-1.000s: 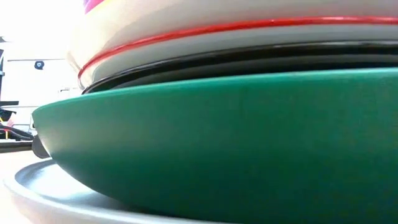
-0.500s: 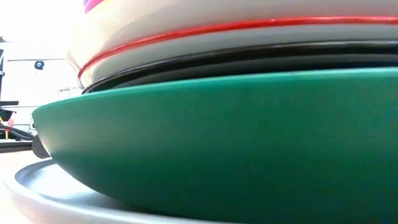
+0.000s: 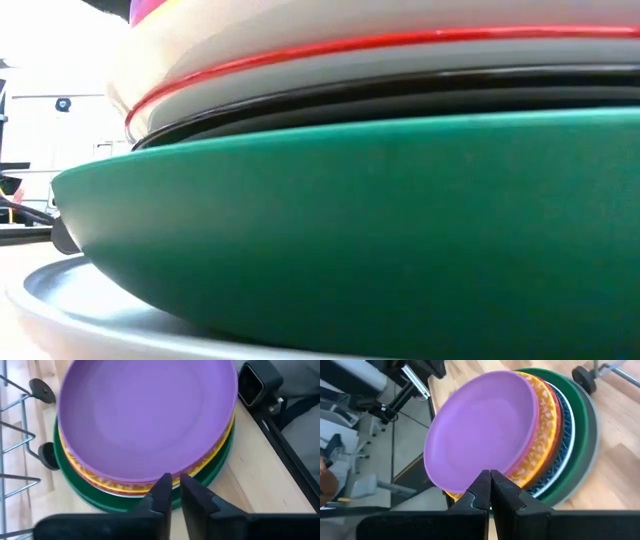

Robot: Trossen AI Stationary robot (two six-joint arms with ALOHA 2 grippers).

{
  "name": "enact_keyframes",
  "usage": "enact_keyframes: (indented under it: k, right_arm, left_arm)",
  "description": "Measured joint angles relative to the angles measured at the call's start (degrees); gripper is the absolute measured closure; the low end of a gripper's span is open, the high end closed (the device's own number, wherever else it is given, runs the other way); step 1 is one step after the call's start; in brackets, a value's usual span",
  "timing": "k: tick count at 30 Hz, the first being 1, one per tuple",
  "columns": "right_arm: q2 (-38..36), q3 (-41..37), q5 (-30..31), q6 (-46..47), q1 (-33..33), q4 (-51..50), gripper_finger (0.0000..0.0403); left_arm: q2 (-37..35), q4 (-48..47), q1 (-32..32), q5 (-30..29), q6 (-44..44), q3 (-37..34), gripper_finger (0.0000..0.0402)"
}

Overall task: Sort dishes
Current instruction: Put the purple plate into the dishwasher rack

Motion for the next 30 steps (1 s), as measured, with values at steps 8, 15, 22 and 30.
enact_keyframes:
  k: [8,15,22,30]
  right_arm:
    - [6.0,8.4,1.4,3.3,0.0,-12.1,0.0403]
    - [8.9,11.2,0.8,5.8,-0.9,-14.1,0.0403]
    - [14.5,11.7,-2.2,9.1,-1.9,-14.1,0.0398]
    - [17.1,13.8,0.2,10.5,-1.9,-14.1,0.0333]
  left_arm:
    - [0.0,4.7,0.0,-0.6,0.1,-3.1,0.0400]
    - [0.0,12.3,-0.1,-1.3,1.2,-5.7,0.0401]
    - [0.4,14.4,-0.1,-1.5,0.3,-7.6,0.0401]
    - [4.8,15.9,-0.1,-1.8,0.4,-7.5,0.0401]
